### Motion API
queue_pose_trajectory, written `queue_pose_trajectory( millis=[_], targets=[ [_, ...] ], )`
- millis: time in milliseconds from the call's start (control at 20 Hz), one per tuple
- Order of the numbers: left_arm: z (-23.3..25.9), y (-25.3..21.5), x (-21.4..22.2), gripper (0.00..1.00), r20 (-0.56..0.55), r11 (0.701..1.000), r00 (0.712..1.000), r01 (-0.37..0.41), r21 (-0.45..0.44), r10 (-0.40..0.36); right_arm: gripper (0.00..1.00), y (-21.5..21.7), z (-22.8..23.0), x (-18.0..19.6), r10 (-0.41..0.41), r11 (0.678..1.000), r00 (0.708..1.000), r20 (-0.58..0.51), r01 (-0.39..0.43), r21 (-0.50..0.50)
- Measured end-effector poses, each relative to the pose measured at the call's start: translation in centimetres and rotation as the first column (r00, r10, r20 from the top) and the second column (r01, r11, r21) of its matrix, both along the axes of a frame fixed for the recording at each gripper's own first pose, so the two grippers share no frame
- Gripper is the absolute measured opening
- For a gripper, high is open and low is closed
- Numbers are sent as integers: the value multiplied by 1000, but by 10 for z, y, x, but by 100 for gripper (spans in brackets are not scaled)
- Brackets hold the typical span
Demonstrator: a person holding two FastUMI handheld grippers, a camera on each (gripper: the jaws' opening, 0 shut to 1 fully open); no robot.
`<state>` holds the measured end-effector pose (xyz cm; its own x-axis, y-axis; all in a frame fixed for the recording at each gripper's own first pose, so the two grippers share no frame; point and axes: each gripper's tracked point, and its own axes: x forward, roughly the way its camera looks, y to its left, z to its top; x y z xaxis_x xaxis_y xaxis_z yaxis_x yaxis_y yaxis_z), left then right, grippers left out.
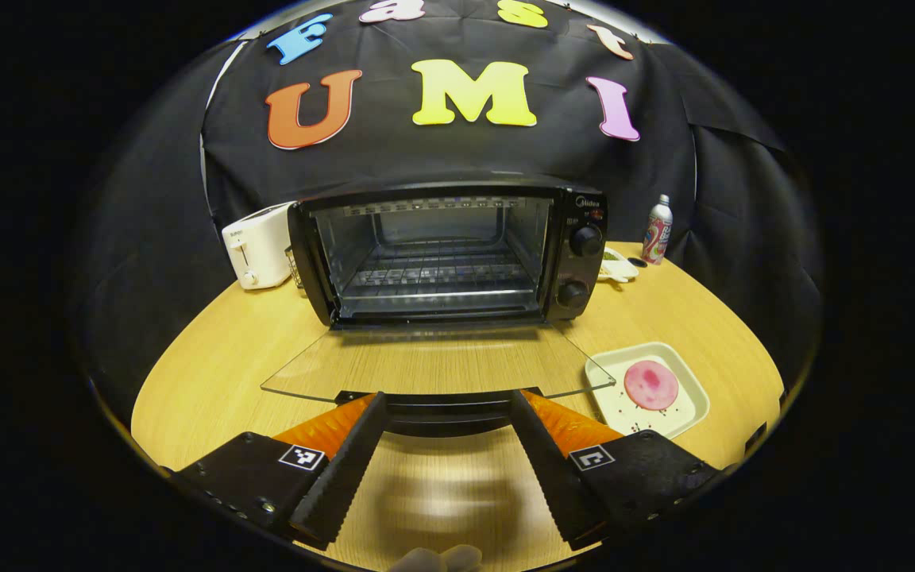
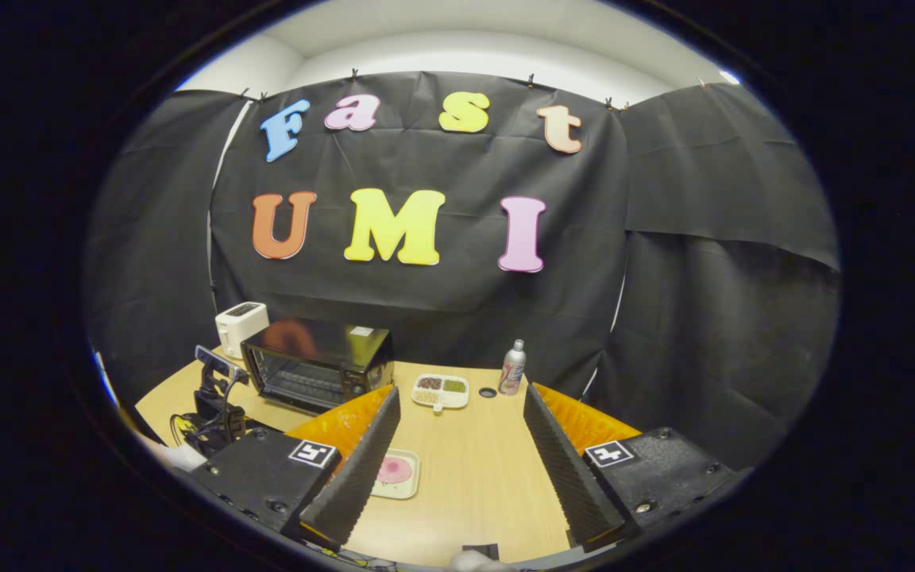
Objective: Open the electric oven with the left hand, put the food in, and close the electric oven.
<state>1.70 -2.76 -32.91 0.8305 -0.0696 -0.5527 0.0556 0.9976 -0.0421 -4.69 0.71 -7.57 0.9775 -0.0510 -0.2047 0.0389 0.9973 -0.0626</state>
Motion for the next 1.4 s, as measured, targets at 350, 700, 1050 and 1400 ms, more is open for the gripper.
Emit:
queue_pose_trajectory(
  millis=[350, 700, 1050, 1400],
  targets=[
    [-33, -2, -6, 95, -108, 998, 994, -37, -53, 31, 99, -3, -8, -1, -8, 1000, 1000, -22, 7, -1],
    [-40, -4, -7, 96, -139, 999, 990, -29, -40, 23, 96, -8, -32, 5, -19, 1000, 997, -72, 18, -11],
    [2, 4, -6, 96, -21, 998, 1000, -14, -67, 13, 97, -2, -95, 28, 27, 999, 981, -192, -22, 27],
    [103, 8, -20, 96, 146, 998, 988, -48, -35, 53, 88, 22, -211, 82, 176, 981, 888, -426, -124, 148]
  ],
)
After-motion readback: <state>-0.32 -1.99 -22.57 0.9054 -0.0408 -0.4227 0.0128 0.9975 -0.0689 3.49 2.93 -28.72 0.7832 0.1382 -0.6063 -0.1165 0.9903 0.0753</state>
